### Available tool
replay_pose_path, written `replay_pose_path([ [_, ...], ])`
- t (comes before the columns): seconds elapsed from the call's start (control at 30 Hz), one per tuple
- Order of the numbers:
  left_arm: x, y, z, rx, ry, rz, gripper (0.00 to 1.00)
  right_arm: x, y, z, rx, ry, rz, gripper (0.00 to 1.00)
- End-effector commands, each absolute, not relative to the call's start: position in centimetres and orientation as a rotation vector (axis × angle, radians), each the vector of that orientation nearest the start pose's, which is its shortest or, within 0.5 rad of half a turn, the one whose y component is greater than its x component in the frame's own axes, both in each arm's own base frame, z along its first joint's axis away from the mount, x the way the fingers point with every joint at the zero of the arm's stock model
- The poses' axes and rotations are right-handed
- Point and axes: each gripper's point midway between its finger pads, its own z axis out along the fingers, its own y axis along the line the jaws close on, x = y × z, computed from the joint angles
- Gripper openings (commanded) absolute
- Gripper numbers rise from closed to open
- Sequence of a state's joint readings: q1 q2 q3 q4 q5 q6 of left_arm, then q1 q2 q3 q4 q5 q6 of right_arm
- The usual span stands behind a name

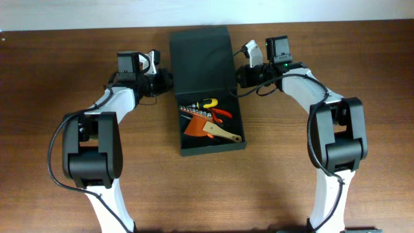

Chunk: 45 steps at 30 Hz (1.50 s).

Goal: Pack container
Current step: 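Push the lid forward with both grippers to close it over the box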

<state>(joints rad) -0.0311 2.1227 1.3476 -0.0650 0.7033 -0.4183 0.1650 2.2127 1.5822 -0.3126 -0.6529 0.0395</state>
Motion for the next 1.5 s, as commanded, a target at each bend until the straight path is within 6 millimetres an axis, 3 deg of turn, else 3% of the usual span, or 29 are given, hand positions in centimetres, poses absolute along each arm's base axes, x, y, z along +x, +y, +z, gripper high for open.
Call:
replay_pose_path([
  [0.0, 51.3, -13.5, 6.8, -0.048, 2.36, -1.087, 0.02, 51.0, 20.6, 7.1, -0.528, 2.35, 0.933, 0.04],
  [0.37, 52.4, -11.9, 7.6, -0.037, 2.312, -1.057, 0.02, 52.0, 20.8, 9.8, -0.587, 2.244, 0.891, 0.04],
  [0.8, 53.0, -13.0, 10.3, 0.058, 2.224, -1.143, 0.02, 52.2, 20.6, 11.8, -0.59, 2.209, 0.859, 0.04],
  [1.1, 53.2, -13.6, 12.1, 0.111, 2.182, -1.196, 0.02, 52.0, 20.6, 15.2, -0.605, 2.148, 0.841, 0.04],
  [1.47, 52.9, -13.8, 12.7, 0.092, 2.223, -1.232, 0.02, 50.6, 19.8, 17.1, -0.583, 2.189, 0.81, 0.04],
])
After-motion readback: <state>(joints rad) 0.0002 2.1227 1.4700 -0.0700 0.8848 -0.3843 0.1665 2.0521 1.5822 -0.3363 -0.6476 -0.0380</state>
